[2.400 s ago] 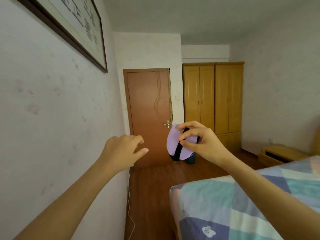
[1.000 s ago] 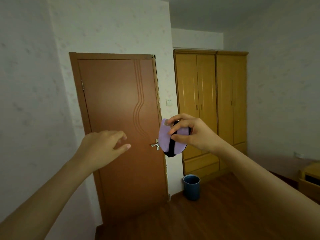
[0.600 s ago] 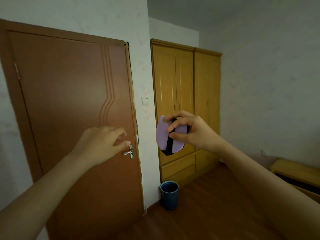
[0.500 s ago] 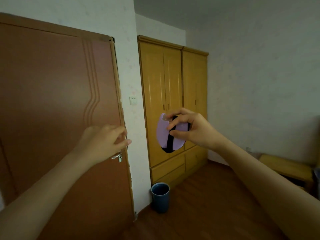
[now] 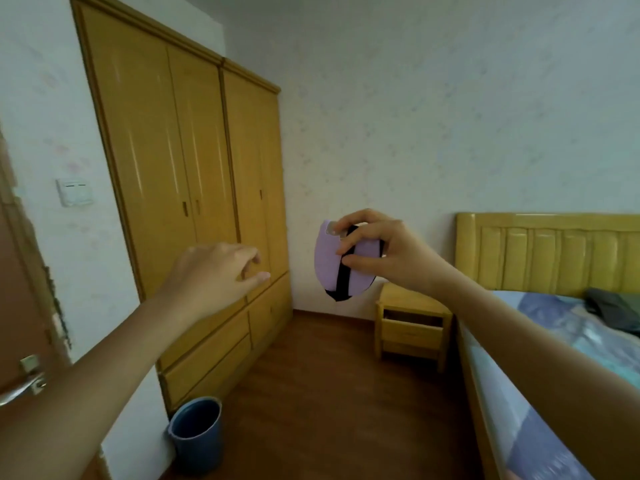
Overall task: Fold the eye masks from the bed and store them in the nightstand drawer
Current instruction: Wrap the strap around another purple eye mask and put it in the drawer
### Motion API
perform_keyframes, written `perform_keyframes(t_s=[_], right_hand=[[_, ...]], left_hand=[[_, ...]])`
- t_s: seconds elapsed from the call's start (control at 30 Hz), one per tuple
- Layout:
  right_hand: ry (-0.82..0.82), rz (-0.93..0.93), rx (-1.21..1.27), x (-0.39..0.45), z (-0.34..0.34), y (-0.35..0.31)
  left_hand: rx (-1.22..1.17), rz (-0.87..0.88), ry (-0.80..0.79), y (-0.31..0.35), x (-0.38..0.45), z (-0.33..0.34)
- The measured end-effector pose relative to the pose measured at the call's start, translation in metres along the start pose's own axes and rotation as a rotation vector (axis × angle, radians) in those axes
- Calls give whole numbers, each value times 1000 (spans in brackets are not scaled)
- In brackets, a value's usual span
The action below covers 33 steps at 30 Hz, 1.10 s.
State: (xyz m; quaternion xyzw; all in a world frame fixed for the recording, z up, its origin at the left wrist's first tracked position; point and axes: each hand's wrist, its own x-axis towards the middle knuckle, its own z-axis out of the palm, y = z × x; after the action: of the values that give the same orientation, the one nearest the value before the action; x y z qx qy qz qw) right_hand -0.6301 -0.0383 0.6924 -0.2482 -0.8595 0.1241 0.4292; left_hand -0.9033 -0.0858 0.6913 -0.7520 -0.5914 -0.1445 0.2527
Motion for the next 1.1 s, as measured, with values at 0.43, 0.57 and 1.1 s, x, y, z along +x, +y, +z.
perform_keyframes(t_s=[0.43,0.57,1.1], right_hand=[[86,129,-156,54,-69,183],[81,176,-166,64,-83,237],[148,323,-286,151,-158,480]], left_hand=[[-72,177,104,53,221,124],[-134,211,109,71,281,163],[-292,310,174,120,549,323]])
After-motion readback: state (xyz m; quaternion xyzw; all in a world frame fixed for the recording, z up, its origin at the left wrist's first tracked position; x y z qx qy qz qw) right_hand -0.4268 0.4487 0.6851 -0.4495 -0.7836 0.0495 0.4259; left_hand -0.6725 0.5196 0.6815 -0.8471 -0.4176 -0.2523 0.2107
